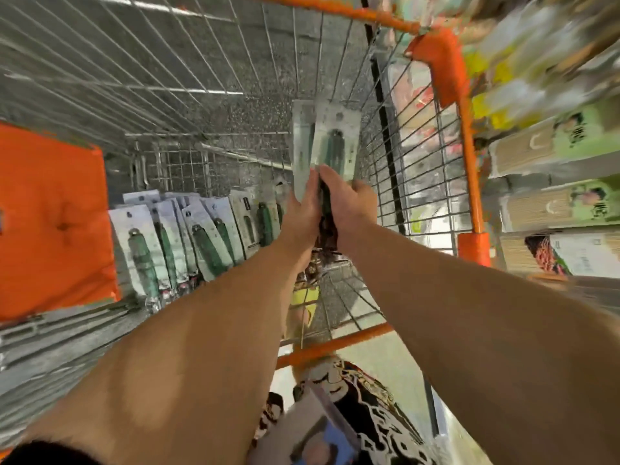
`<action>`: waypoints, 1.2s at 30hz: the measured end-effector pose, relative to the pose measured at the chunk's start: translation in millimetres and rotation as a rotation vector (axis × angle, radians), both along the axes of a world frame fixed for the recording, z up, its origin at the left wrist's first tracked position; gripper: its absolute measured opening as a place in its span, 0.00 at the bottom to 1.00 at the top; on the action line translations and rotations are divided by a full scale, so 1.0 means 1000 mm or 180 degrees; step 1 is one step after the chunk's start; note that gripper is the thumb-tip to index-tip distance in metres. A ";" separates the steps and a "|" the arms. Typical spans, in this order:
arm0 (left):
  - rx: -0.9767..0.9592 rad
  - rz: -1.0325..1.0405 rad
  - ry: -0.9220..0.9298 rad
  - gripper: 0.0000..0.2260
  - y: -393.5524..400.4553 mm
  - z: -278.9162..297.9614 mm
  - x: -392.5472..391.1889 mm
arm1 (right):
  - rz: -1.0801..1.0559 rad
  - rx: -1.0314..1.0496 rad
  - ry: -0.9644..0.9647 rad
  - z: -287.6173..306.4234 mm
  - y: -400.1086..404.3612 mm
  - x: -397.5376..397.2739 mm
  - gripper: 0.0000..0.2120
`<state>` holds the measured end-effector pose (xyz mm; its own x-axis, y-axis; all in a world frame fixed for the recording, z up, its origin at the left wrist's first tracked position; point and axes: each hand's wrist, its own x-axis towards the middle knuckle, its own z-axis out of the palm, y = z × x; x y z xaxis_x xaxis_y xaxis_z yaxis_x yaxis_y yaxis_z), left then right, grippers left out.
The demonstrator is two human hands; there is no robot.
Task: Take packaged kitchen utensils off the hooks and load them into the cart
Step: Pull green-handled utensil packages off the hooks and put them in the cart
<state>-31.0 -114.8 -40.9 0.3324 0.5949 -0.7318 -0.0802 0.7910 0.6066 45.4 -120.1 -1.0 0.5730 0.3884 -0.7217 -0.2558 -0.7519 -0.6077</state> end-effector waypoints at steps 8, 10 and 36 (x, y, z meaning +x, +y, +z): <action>0.0679 -0.0158 -0.0017 0.21 -0.011 0.107 -0.009 | -0.0488 0.0534 -0.0763 0.093 -0.016 -0.009 0.20; 0.0931 -0.0291 -0.0064 0.32 -0.014 0.136 -0.007 | -0.0600 0.0710 -0.0917 0.126 -0.024 -0.005 0.18; 0.2560 -0.2464 -0.1566 0.18 -0.174 0.440 0.182 | -0.2171 0.0838 -0.3769 0.485 -0.336 0.119 0.27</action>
<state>151.0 -288.5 398.8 0.9379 0.3420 0.0579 -0.1134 0.1446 0.9830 164.6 -455.7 483.7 0.9142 -0.1649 0.3702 0.2387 -0.5192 -0.8206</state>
